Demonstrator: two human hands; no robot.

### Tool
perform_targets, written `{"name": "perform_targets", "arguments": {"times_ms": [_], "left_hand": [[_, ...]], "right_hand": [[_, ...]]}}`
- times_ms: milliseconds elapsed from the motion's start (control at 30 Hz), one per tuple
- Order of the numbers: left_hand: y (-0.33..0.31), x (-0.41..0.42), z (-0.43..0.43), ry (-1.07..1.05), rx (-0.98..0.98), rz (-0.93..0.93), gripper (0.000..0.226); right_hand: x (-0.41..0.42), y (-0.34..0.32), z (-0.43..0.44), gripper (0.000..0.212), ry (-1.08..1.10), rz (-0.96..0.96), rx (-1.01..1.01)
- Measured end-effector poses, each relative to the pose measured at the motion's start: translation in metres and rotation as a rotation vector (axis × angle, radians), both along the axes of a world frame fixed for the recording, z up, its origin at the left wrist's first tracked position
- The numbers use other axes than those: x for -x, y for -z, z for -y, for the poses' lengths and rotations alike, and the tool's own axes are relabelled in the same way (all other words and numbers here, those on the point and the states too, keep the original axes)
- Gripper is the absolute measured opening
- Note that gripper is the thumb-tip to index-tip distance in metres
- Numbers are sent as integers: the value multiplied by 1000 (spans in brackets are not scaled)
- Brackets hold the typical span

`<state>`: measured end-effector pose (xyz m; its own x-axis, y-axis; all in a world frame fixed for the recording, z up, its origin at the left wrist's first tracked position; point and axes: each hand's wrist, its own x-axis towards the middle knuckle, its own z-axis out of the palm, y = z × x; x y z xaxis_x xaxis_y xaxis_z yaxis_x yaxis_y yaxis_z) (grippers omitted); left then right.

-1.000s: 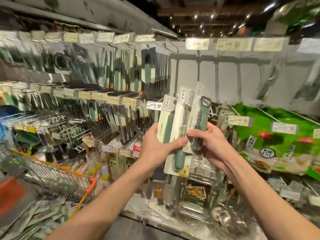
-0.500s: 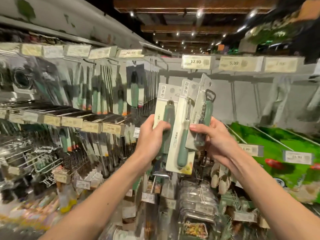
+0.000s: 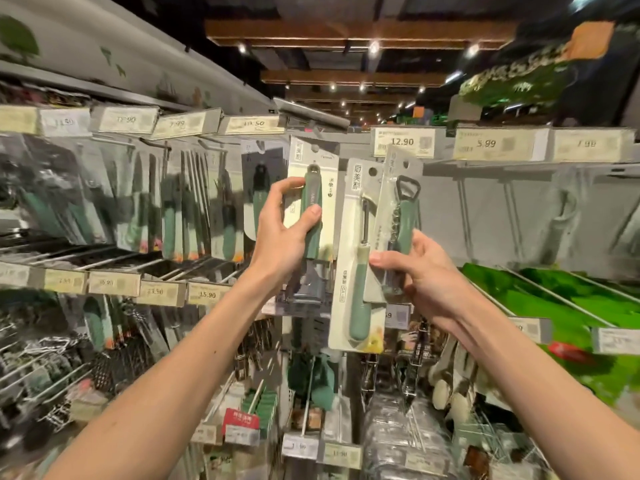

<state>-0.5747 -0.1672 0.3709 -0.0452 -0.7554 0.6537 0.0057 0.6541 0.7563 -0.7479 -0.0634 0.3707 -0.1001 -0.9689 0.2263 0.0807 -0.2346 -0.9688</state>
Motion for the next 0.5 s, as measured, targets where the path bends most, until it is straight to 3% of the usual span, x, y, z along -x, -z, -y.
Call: {"name": "perform_targets", "arguments": {"times_ms": [133,300,400,500], "left_hand": [[-5,3,22,-9,15,-26,35],[-14,10,41,-16,-102,-46,32],[-15,17,50,-64,-119,80,34],[-20,20,53,-121,-223,281,60]], "right_hand": [[2,-1,7,51,-17,4,9],[4,-1,14,55,-21,-27,17],[6,0,20,58,-17,-16,20],[8,0,24,54,-10,-38,15]]}}
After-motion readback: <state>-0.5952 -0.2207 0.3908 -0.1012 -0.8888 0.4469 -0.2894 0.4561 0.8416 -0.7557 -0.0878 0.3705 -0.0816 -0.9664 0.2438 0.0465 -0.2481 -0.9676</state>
